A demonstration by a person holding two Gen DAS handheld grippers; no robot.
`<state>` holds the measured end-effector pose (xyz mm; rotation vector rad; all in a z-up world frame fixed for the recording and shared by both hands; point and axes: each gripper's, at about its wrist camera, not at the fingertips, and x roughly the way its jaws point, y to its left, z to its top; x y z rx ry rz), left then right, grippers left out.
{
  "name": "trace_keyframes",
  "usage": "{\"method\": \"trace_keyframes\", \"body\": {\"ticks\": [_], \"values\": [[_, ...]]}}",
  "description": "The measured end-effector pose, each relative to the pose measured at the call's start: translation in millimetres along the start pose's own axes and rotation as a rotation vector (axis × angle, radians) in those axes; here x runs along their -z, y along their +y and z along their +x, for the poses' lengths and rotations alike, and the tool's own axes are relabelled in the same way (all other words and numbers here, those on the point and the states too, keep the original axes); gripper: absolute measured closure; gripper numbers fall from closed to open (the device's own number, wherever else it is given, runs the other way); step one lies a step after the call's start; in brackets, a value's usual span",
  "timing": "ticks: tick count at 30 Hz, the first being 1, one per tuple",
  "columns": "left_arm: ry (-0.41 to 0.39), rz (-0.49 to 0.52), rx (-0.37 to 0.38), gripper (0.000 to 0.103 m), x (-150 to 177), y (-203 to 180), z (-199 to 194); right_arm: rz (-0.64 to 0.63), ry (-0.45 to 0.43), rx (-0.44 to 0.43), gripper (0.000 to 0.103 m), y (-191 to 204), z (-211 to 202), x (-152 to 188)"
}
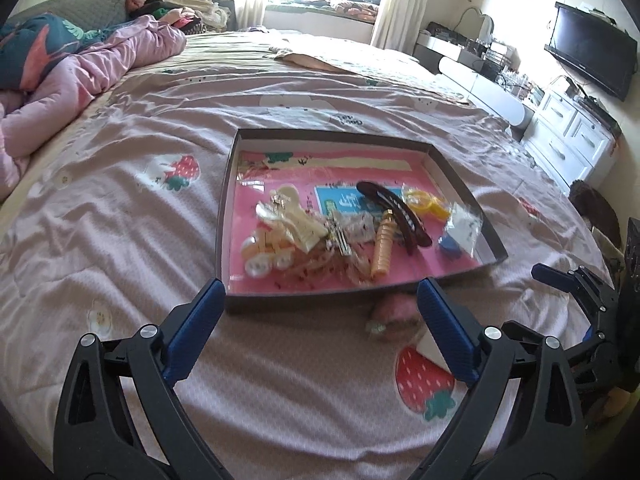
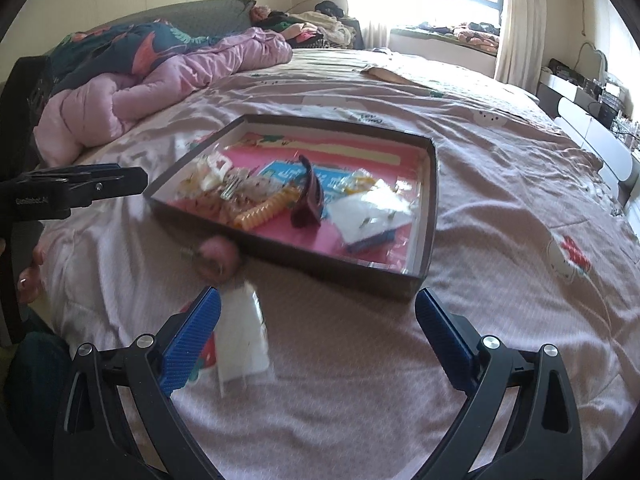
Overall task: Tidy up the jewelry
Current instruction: 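Withdraw both tools from the tray toward the remaining items, then grasp the clear plastic bag with the right tool while the left tool grasps the pink pompom clip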
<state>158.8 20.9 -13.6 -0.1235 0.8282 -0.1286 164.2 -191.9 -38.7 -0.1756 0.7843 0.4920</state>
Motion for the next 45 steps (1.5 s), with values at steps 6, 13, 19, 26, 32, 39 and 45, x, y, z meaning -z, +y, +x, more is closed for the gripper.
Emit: {"method": "trace_keyframes", "body": {"ticks": [6,13,19,26,32,39,45], "values": [[0.03,0.014,-0.004,0.015,16,-6,-3,-0.021,0.018,-0.01,0.008,9,1,14],[0.075,0.035,-0.006,0.015,31,-12,4,-0.06,0.053,-0.043,0.009,24,14,25],[0.106,0.058,-0.011,0.015,38,-22,14,-0.094,0.082,-0.071,0.018,37,30,28],[0.134,0.056,-0.001,0.015,39,-27,29,-0.114,0.113,-0.098,0.037,42,46,27],[0.17,0.053,0.028,0.015,38,-36,46,-0.108,0.105,-0.113,0.062,34,43,28],[0.203,0.057,0.045,0.02,33,-46,65,-0.075,0.097,-0.064,0.062,12,33,35],[0.231,0.05,0.059,0.041,27,-52,81,-0.014,0.088,-0.028,0.063,-13,22,40]]}}
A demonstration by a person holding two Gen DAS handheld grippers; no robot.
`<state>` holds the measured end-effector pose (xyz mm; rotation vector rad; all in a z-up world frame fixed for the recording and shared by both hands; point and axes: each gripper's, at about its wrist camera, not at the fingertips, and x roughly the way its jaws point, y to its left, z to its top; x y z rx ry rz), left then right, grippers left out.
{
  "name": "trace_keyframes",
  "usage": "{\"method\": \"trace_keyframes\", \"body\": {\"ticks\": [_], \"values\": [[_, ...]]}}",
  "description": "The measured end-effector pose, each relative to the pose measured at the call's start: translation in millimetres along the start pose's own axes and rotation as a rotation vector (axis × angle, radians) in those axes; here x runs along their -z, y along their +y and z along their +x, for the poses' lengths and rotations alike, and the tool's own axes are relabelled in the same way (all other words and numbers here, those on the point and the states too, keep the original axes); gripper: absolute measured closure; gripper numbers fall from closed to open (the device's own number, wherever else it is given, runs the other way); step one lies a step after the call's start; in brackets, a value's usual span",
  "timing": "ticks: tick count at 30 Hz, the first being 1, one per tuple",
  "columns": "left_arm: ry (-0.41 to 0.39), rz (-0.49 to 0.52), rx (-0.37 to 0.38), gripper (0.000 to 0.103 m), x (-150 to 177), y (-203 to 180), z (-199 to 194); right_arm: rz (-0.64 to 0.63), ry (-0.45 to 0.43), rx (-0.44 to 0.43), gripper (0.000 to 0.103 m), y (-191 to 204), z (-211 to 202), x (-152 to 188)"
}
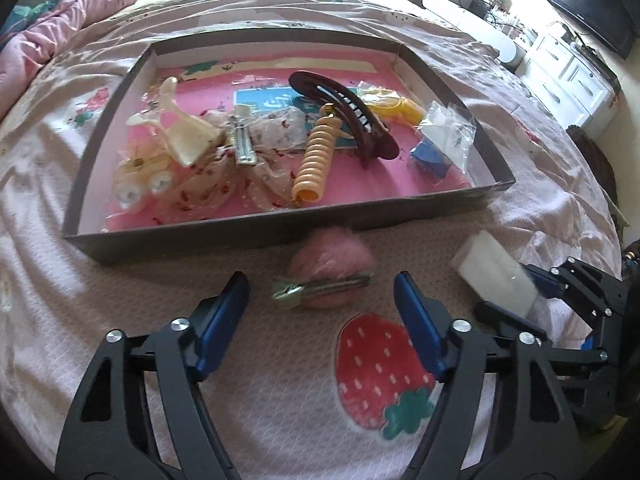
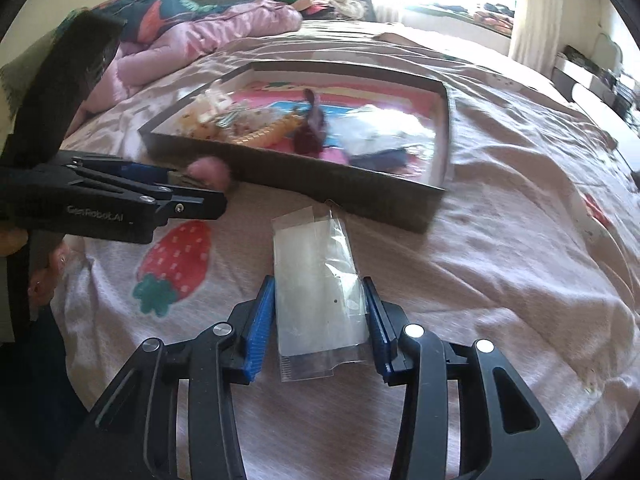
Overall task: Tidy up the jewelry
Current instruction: 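Grasp the clear plastic bag with the right tool while the left tool grasps the pink pompom clip, then carry the pompom clip and plastic bag over the tray and open both tools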
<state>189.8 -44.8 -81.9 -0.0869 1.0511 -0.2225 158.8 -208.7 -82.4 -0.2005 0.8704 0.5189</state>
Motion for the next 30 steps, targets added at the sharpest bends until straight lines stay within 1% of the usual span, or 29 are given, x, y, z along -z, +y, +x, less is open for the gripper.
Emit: {"method": "trace_keyframes", "body": {"ticks": [1,4,5,10,15,22,30], "values": [[0.001,0.003,-0.002,0.043,-1,-2,1,0.008,-0.002,0.001,0.063,-3,-2,1],[0.005,0.016,-0.004,0.065,-2,-6,4,0.026,-0.009,0.001,0.063,-8,-8,2],[0.005,0.021,-0.004,0.066,-2,-6,4,0.035,-0.014,-0.002,0.063,-11,-11,2],[-0.008,0.011,0.036,0.066,-1,-5,-5,0.053,-0.036,-0.006,0.063,-15,-23,2],[-0.067,0.012,0.06,0.066,-2,-6,-28,0.053,-0.066,-0.008,0.063,-15,-37,-6],[-0.144,0.002,0.056,0.066,-7,1,-56,0.034,-0.096,-0.01,0.063,-7,-45,-23],[-0.198,-0.021,0.048,0.066,-16,13,-72,0.003,-0.114,-0.014,0.063,4,-44,-42]]}}
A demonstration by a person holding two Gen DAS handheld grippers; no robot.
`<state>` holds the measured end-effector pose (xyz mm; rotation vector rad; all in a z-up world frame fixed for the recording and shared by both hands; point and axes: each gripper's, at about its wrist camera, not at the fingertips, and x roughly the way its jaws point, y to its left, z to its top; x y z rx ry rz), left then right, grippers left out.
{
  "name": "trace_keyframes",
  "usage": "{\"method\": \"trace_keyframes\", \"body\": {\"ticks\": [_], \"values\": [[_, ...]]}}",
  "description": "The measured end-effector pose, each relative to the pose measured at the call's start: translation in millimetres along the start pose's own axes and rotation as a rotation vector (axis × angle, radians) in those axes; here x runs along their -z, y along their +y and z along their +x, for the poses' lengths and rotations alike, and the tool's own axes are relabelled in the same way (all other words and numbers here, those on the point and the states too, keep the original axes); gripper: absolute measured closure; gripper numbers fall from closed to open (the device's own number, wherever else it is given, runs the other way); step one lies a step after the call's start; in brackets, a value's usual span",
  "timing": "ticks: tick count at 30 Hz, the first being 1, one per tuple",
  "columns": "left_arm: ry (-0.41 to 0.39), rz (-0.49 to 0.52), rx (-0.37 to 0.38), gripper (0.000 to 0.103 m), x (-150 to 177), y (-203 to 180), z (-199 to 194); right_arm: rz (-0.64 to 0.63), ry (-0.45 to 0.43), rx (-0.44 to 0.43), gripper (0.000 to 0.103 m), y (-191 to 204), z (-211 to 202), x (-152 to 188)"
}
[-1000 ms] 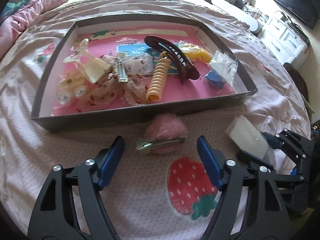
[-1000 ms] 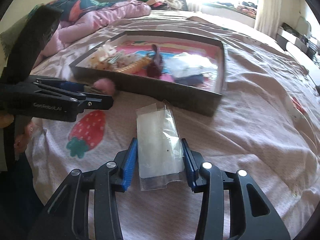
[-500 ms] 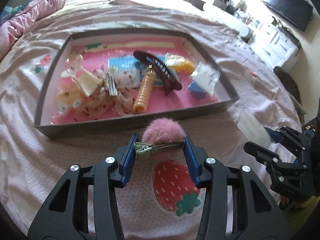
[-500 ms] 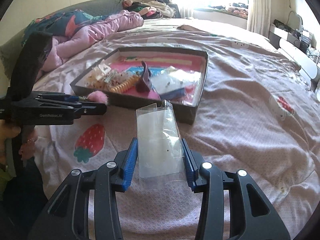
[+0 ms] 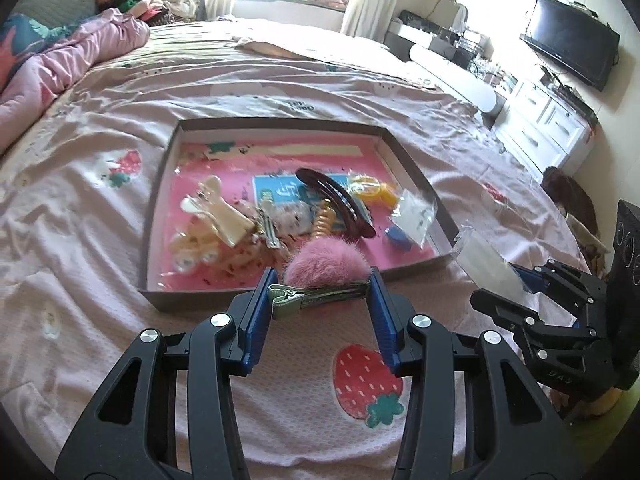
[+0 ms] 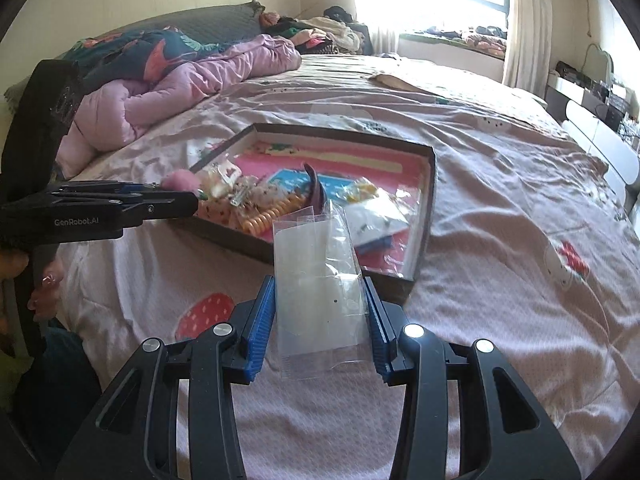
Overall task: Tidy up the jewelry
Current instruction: 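Carry the pompom clip and plastic bag over the tray and open both tools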
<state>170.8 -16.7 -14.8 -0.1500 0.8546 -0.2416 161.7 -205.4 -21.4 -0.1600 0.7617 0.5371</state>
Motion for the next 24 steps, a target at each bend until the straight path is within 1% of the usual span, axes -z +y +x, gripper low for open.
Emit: {"method": "trace_keyframes", "body": {"ticks": [9,15,24], "values": [[-0.013,-0.04,-0.042,0.066,-17,25,7,-0.035,-0.027,0.01,0.063,8,12,-32],[-0.012,-0.061,-0.045,0.066,-27,37,14,-0.036,-0.038,0.027,0.063,2,26,-56],[-0.001,-0.044,-0.04,0.066,-44,34,32,-0.023,-0.02,0.051,0.063,-13,53,-75]]}}
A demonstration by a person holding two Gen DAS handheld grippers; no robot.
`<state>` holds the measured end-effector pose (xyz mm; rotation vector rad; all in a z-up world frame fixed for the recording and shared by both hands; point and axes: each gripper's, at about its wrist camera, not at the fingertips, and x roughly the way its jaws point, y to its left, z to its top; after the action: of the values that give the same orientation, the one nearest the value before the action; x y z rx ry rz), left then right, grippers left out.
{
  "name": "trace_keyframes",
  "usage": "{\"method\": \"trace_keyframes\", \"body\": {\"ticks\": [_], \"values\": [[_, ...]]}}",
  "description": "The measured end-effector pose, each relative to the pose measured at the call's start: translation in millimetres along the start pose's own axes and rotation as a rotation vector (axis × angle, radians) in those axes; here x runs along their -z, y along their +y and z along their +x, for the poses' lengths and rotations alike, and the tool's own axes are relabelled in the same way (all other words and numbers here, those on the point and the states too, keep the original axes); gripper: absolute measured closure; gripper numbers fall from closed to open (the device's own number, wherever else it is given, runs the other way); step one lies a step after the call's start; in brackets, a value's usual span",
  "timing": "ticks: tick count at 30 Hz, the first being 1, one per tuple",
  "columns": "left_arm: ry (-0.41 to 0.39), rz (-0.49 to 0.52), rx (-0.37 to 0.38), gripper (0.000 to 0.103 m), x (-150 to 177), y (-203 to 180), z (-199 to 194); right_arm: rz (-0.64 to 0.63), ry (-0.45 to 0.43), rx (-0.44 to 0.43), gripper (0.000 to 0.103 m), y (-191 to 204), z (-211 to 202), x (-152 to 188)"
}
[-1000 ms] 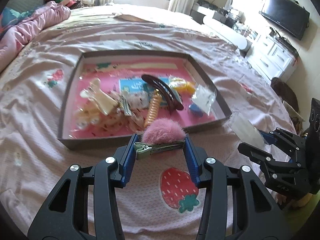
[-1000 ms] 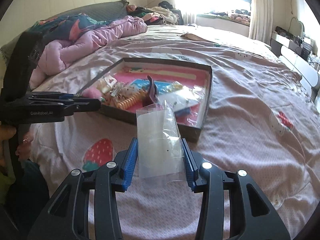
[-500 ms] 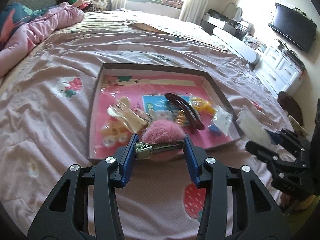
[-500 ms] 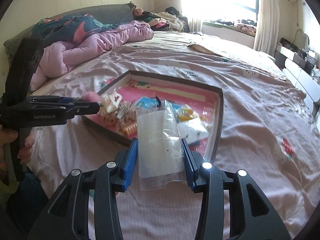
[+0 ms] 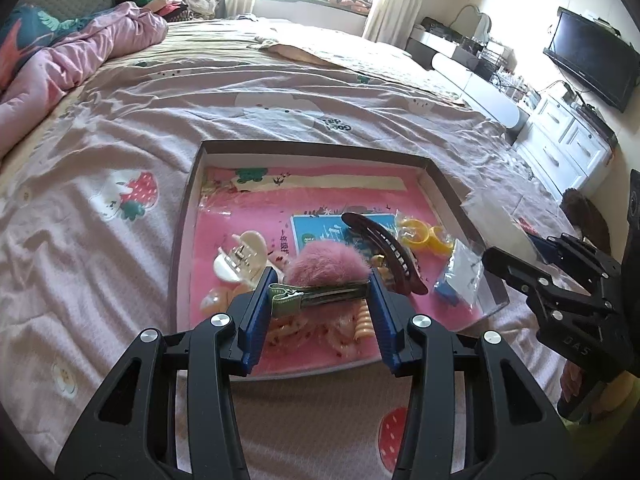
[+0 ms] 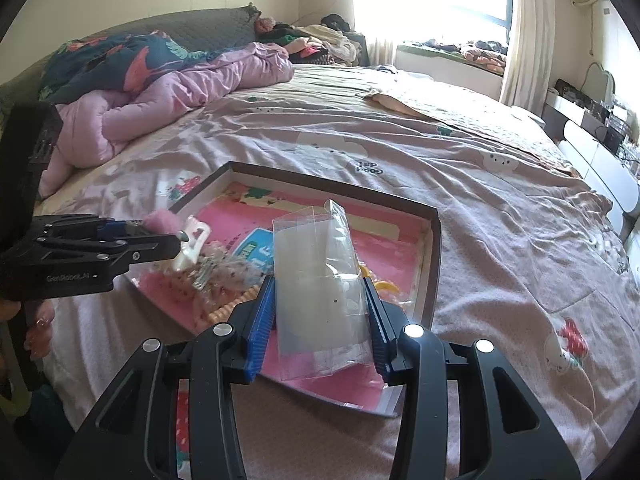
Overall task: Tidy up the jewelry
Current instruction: 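Carry the pompom clip and plastic bag over the tray and open both tools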
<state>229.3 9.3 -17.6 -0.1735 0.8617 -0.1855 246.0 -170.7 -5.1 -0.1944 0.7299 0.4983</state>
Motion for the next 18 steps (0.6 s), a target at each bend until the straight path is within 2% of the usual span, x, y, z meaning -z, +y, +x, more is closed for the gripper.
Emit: {"method": "trace_keyframes", "body": {"ticks": [8,18], "values": [[0.032,0.009,0.018,0.066,-5,-5,24,0.016,0.046,0.03,0.063,-14,29,-1],[0.063,0.024,0.024,0.066,-2,-1,42,0.028,0.101,0.013,0.063,-16,57,7]]}}
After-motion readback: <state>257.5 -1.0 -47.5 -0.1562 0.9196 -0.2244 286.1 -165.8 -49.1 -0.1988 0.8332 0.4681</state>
